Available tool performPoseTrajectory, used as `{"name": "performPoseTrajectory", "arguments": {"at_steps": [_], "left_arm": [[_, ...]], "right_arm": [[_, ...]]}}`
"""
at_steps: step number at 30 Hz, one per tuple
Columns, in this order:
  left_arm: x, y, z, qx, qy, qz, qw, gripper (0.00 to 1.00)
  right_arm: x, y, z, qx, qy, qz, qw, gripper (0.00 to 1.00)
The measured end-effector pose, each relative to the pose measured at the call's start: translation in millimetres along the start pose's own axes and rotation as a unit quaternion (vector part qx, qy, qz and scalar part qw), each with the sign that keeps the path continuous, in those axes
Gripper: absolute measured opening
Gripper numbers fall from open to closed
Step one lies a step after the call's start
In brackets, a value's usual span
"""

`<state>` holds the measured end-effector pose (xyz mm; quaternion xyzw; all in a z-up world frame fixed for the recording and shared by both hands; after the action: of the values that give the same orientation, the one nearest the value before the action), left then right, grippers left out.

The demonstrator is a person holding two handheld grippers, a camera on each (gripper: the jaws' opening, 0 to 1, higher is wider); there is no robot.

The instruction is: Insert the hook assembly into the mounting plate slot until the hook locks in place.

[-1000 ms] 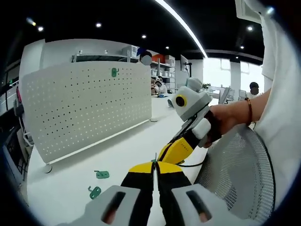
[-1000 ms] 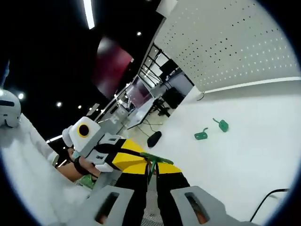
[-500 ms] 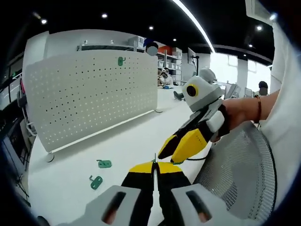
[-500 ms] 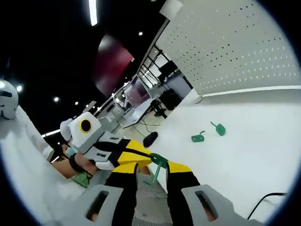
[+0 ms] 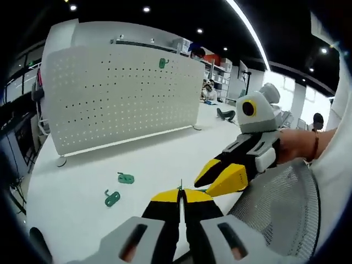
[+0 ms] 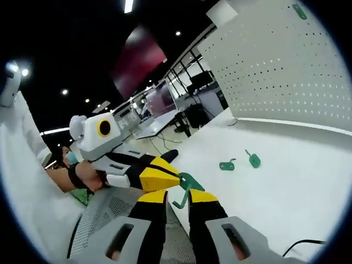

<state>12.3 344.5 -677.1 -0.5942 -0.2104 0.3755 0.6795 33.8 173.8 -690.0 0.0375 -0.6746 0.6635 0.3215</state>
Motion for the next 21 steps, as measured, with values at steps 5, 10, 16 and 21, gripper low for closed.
{"name": "performPoseTrajectory", "arguments": {"at_steps": [5, 10, 16, 21], "left_arm": [[1.8, -1.0, 0.8, -0.002, -0.008, 0.012, 0.9999, 0.02], [3.4, -2.6, 1.2, -0.008, -0.014, 0.034, 0.9993, 0.02], [-0.3, -5.1, -0.8, -0.016, -0.014, 0.047, 0.9987, 0.02], [-0.7, -3.3, -2.5, -0.012, -0.032, 0.058, 0.9977, 0.02]], "right_arm": [[4.3, 0.4, -2.3, 0.016, 0.003, 0.053, 0.9984, 0.15], [3.6, 2.2, -4.4, 0.021, 0.013, 0.082, 0.9963, 0.14], [3.3, 0.3, -6.3, 0.016, 0.040, 0.108, 0.9932, 0.09], [5.0, 1.9, -9.5, 0.017, 0.065, 0.124, 0.9900, 0.06]]}}
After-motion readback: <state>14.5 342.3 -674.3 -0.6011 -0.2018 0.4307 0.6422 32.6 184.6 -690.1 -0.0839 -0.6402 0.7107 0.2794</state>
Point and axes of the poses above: the point that each gripper's makers call its tool centre point, and the gripper's own axes: z roughly backward along the fingers, x roughly to its left, y roughly out of its underside, the point moved 10 cm from there along z, roughly backward along the fingers, and after that the axes turned 14 degrees about -x, right-handed, at the moved point
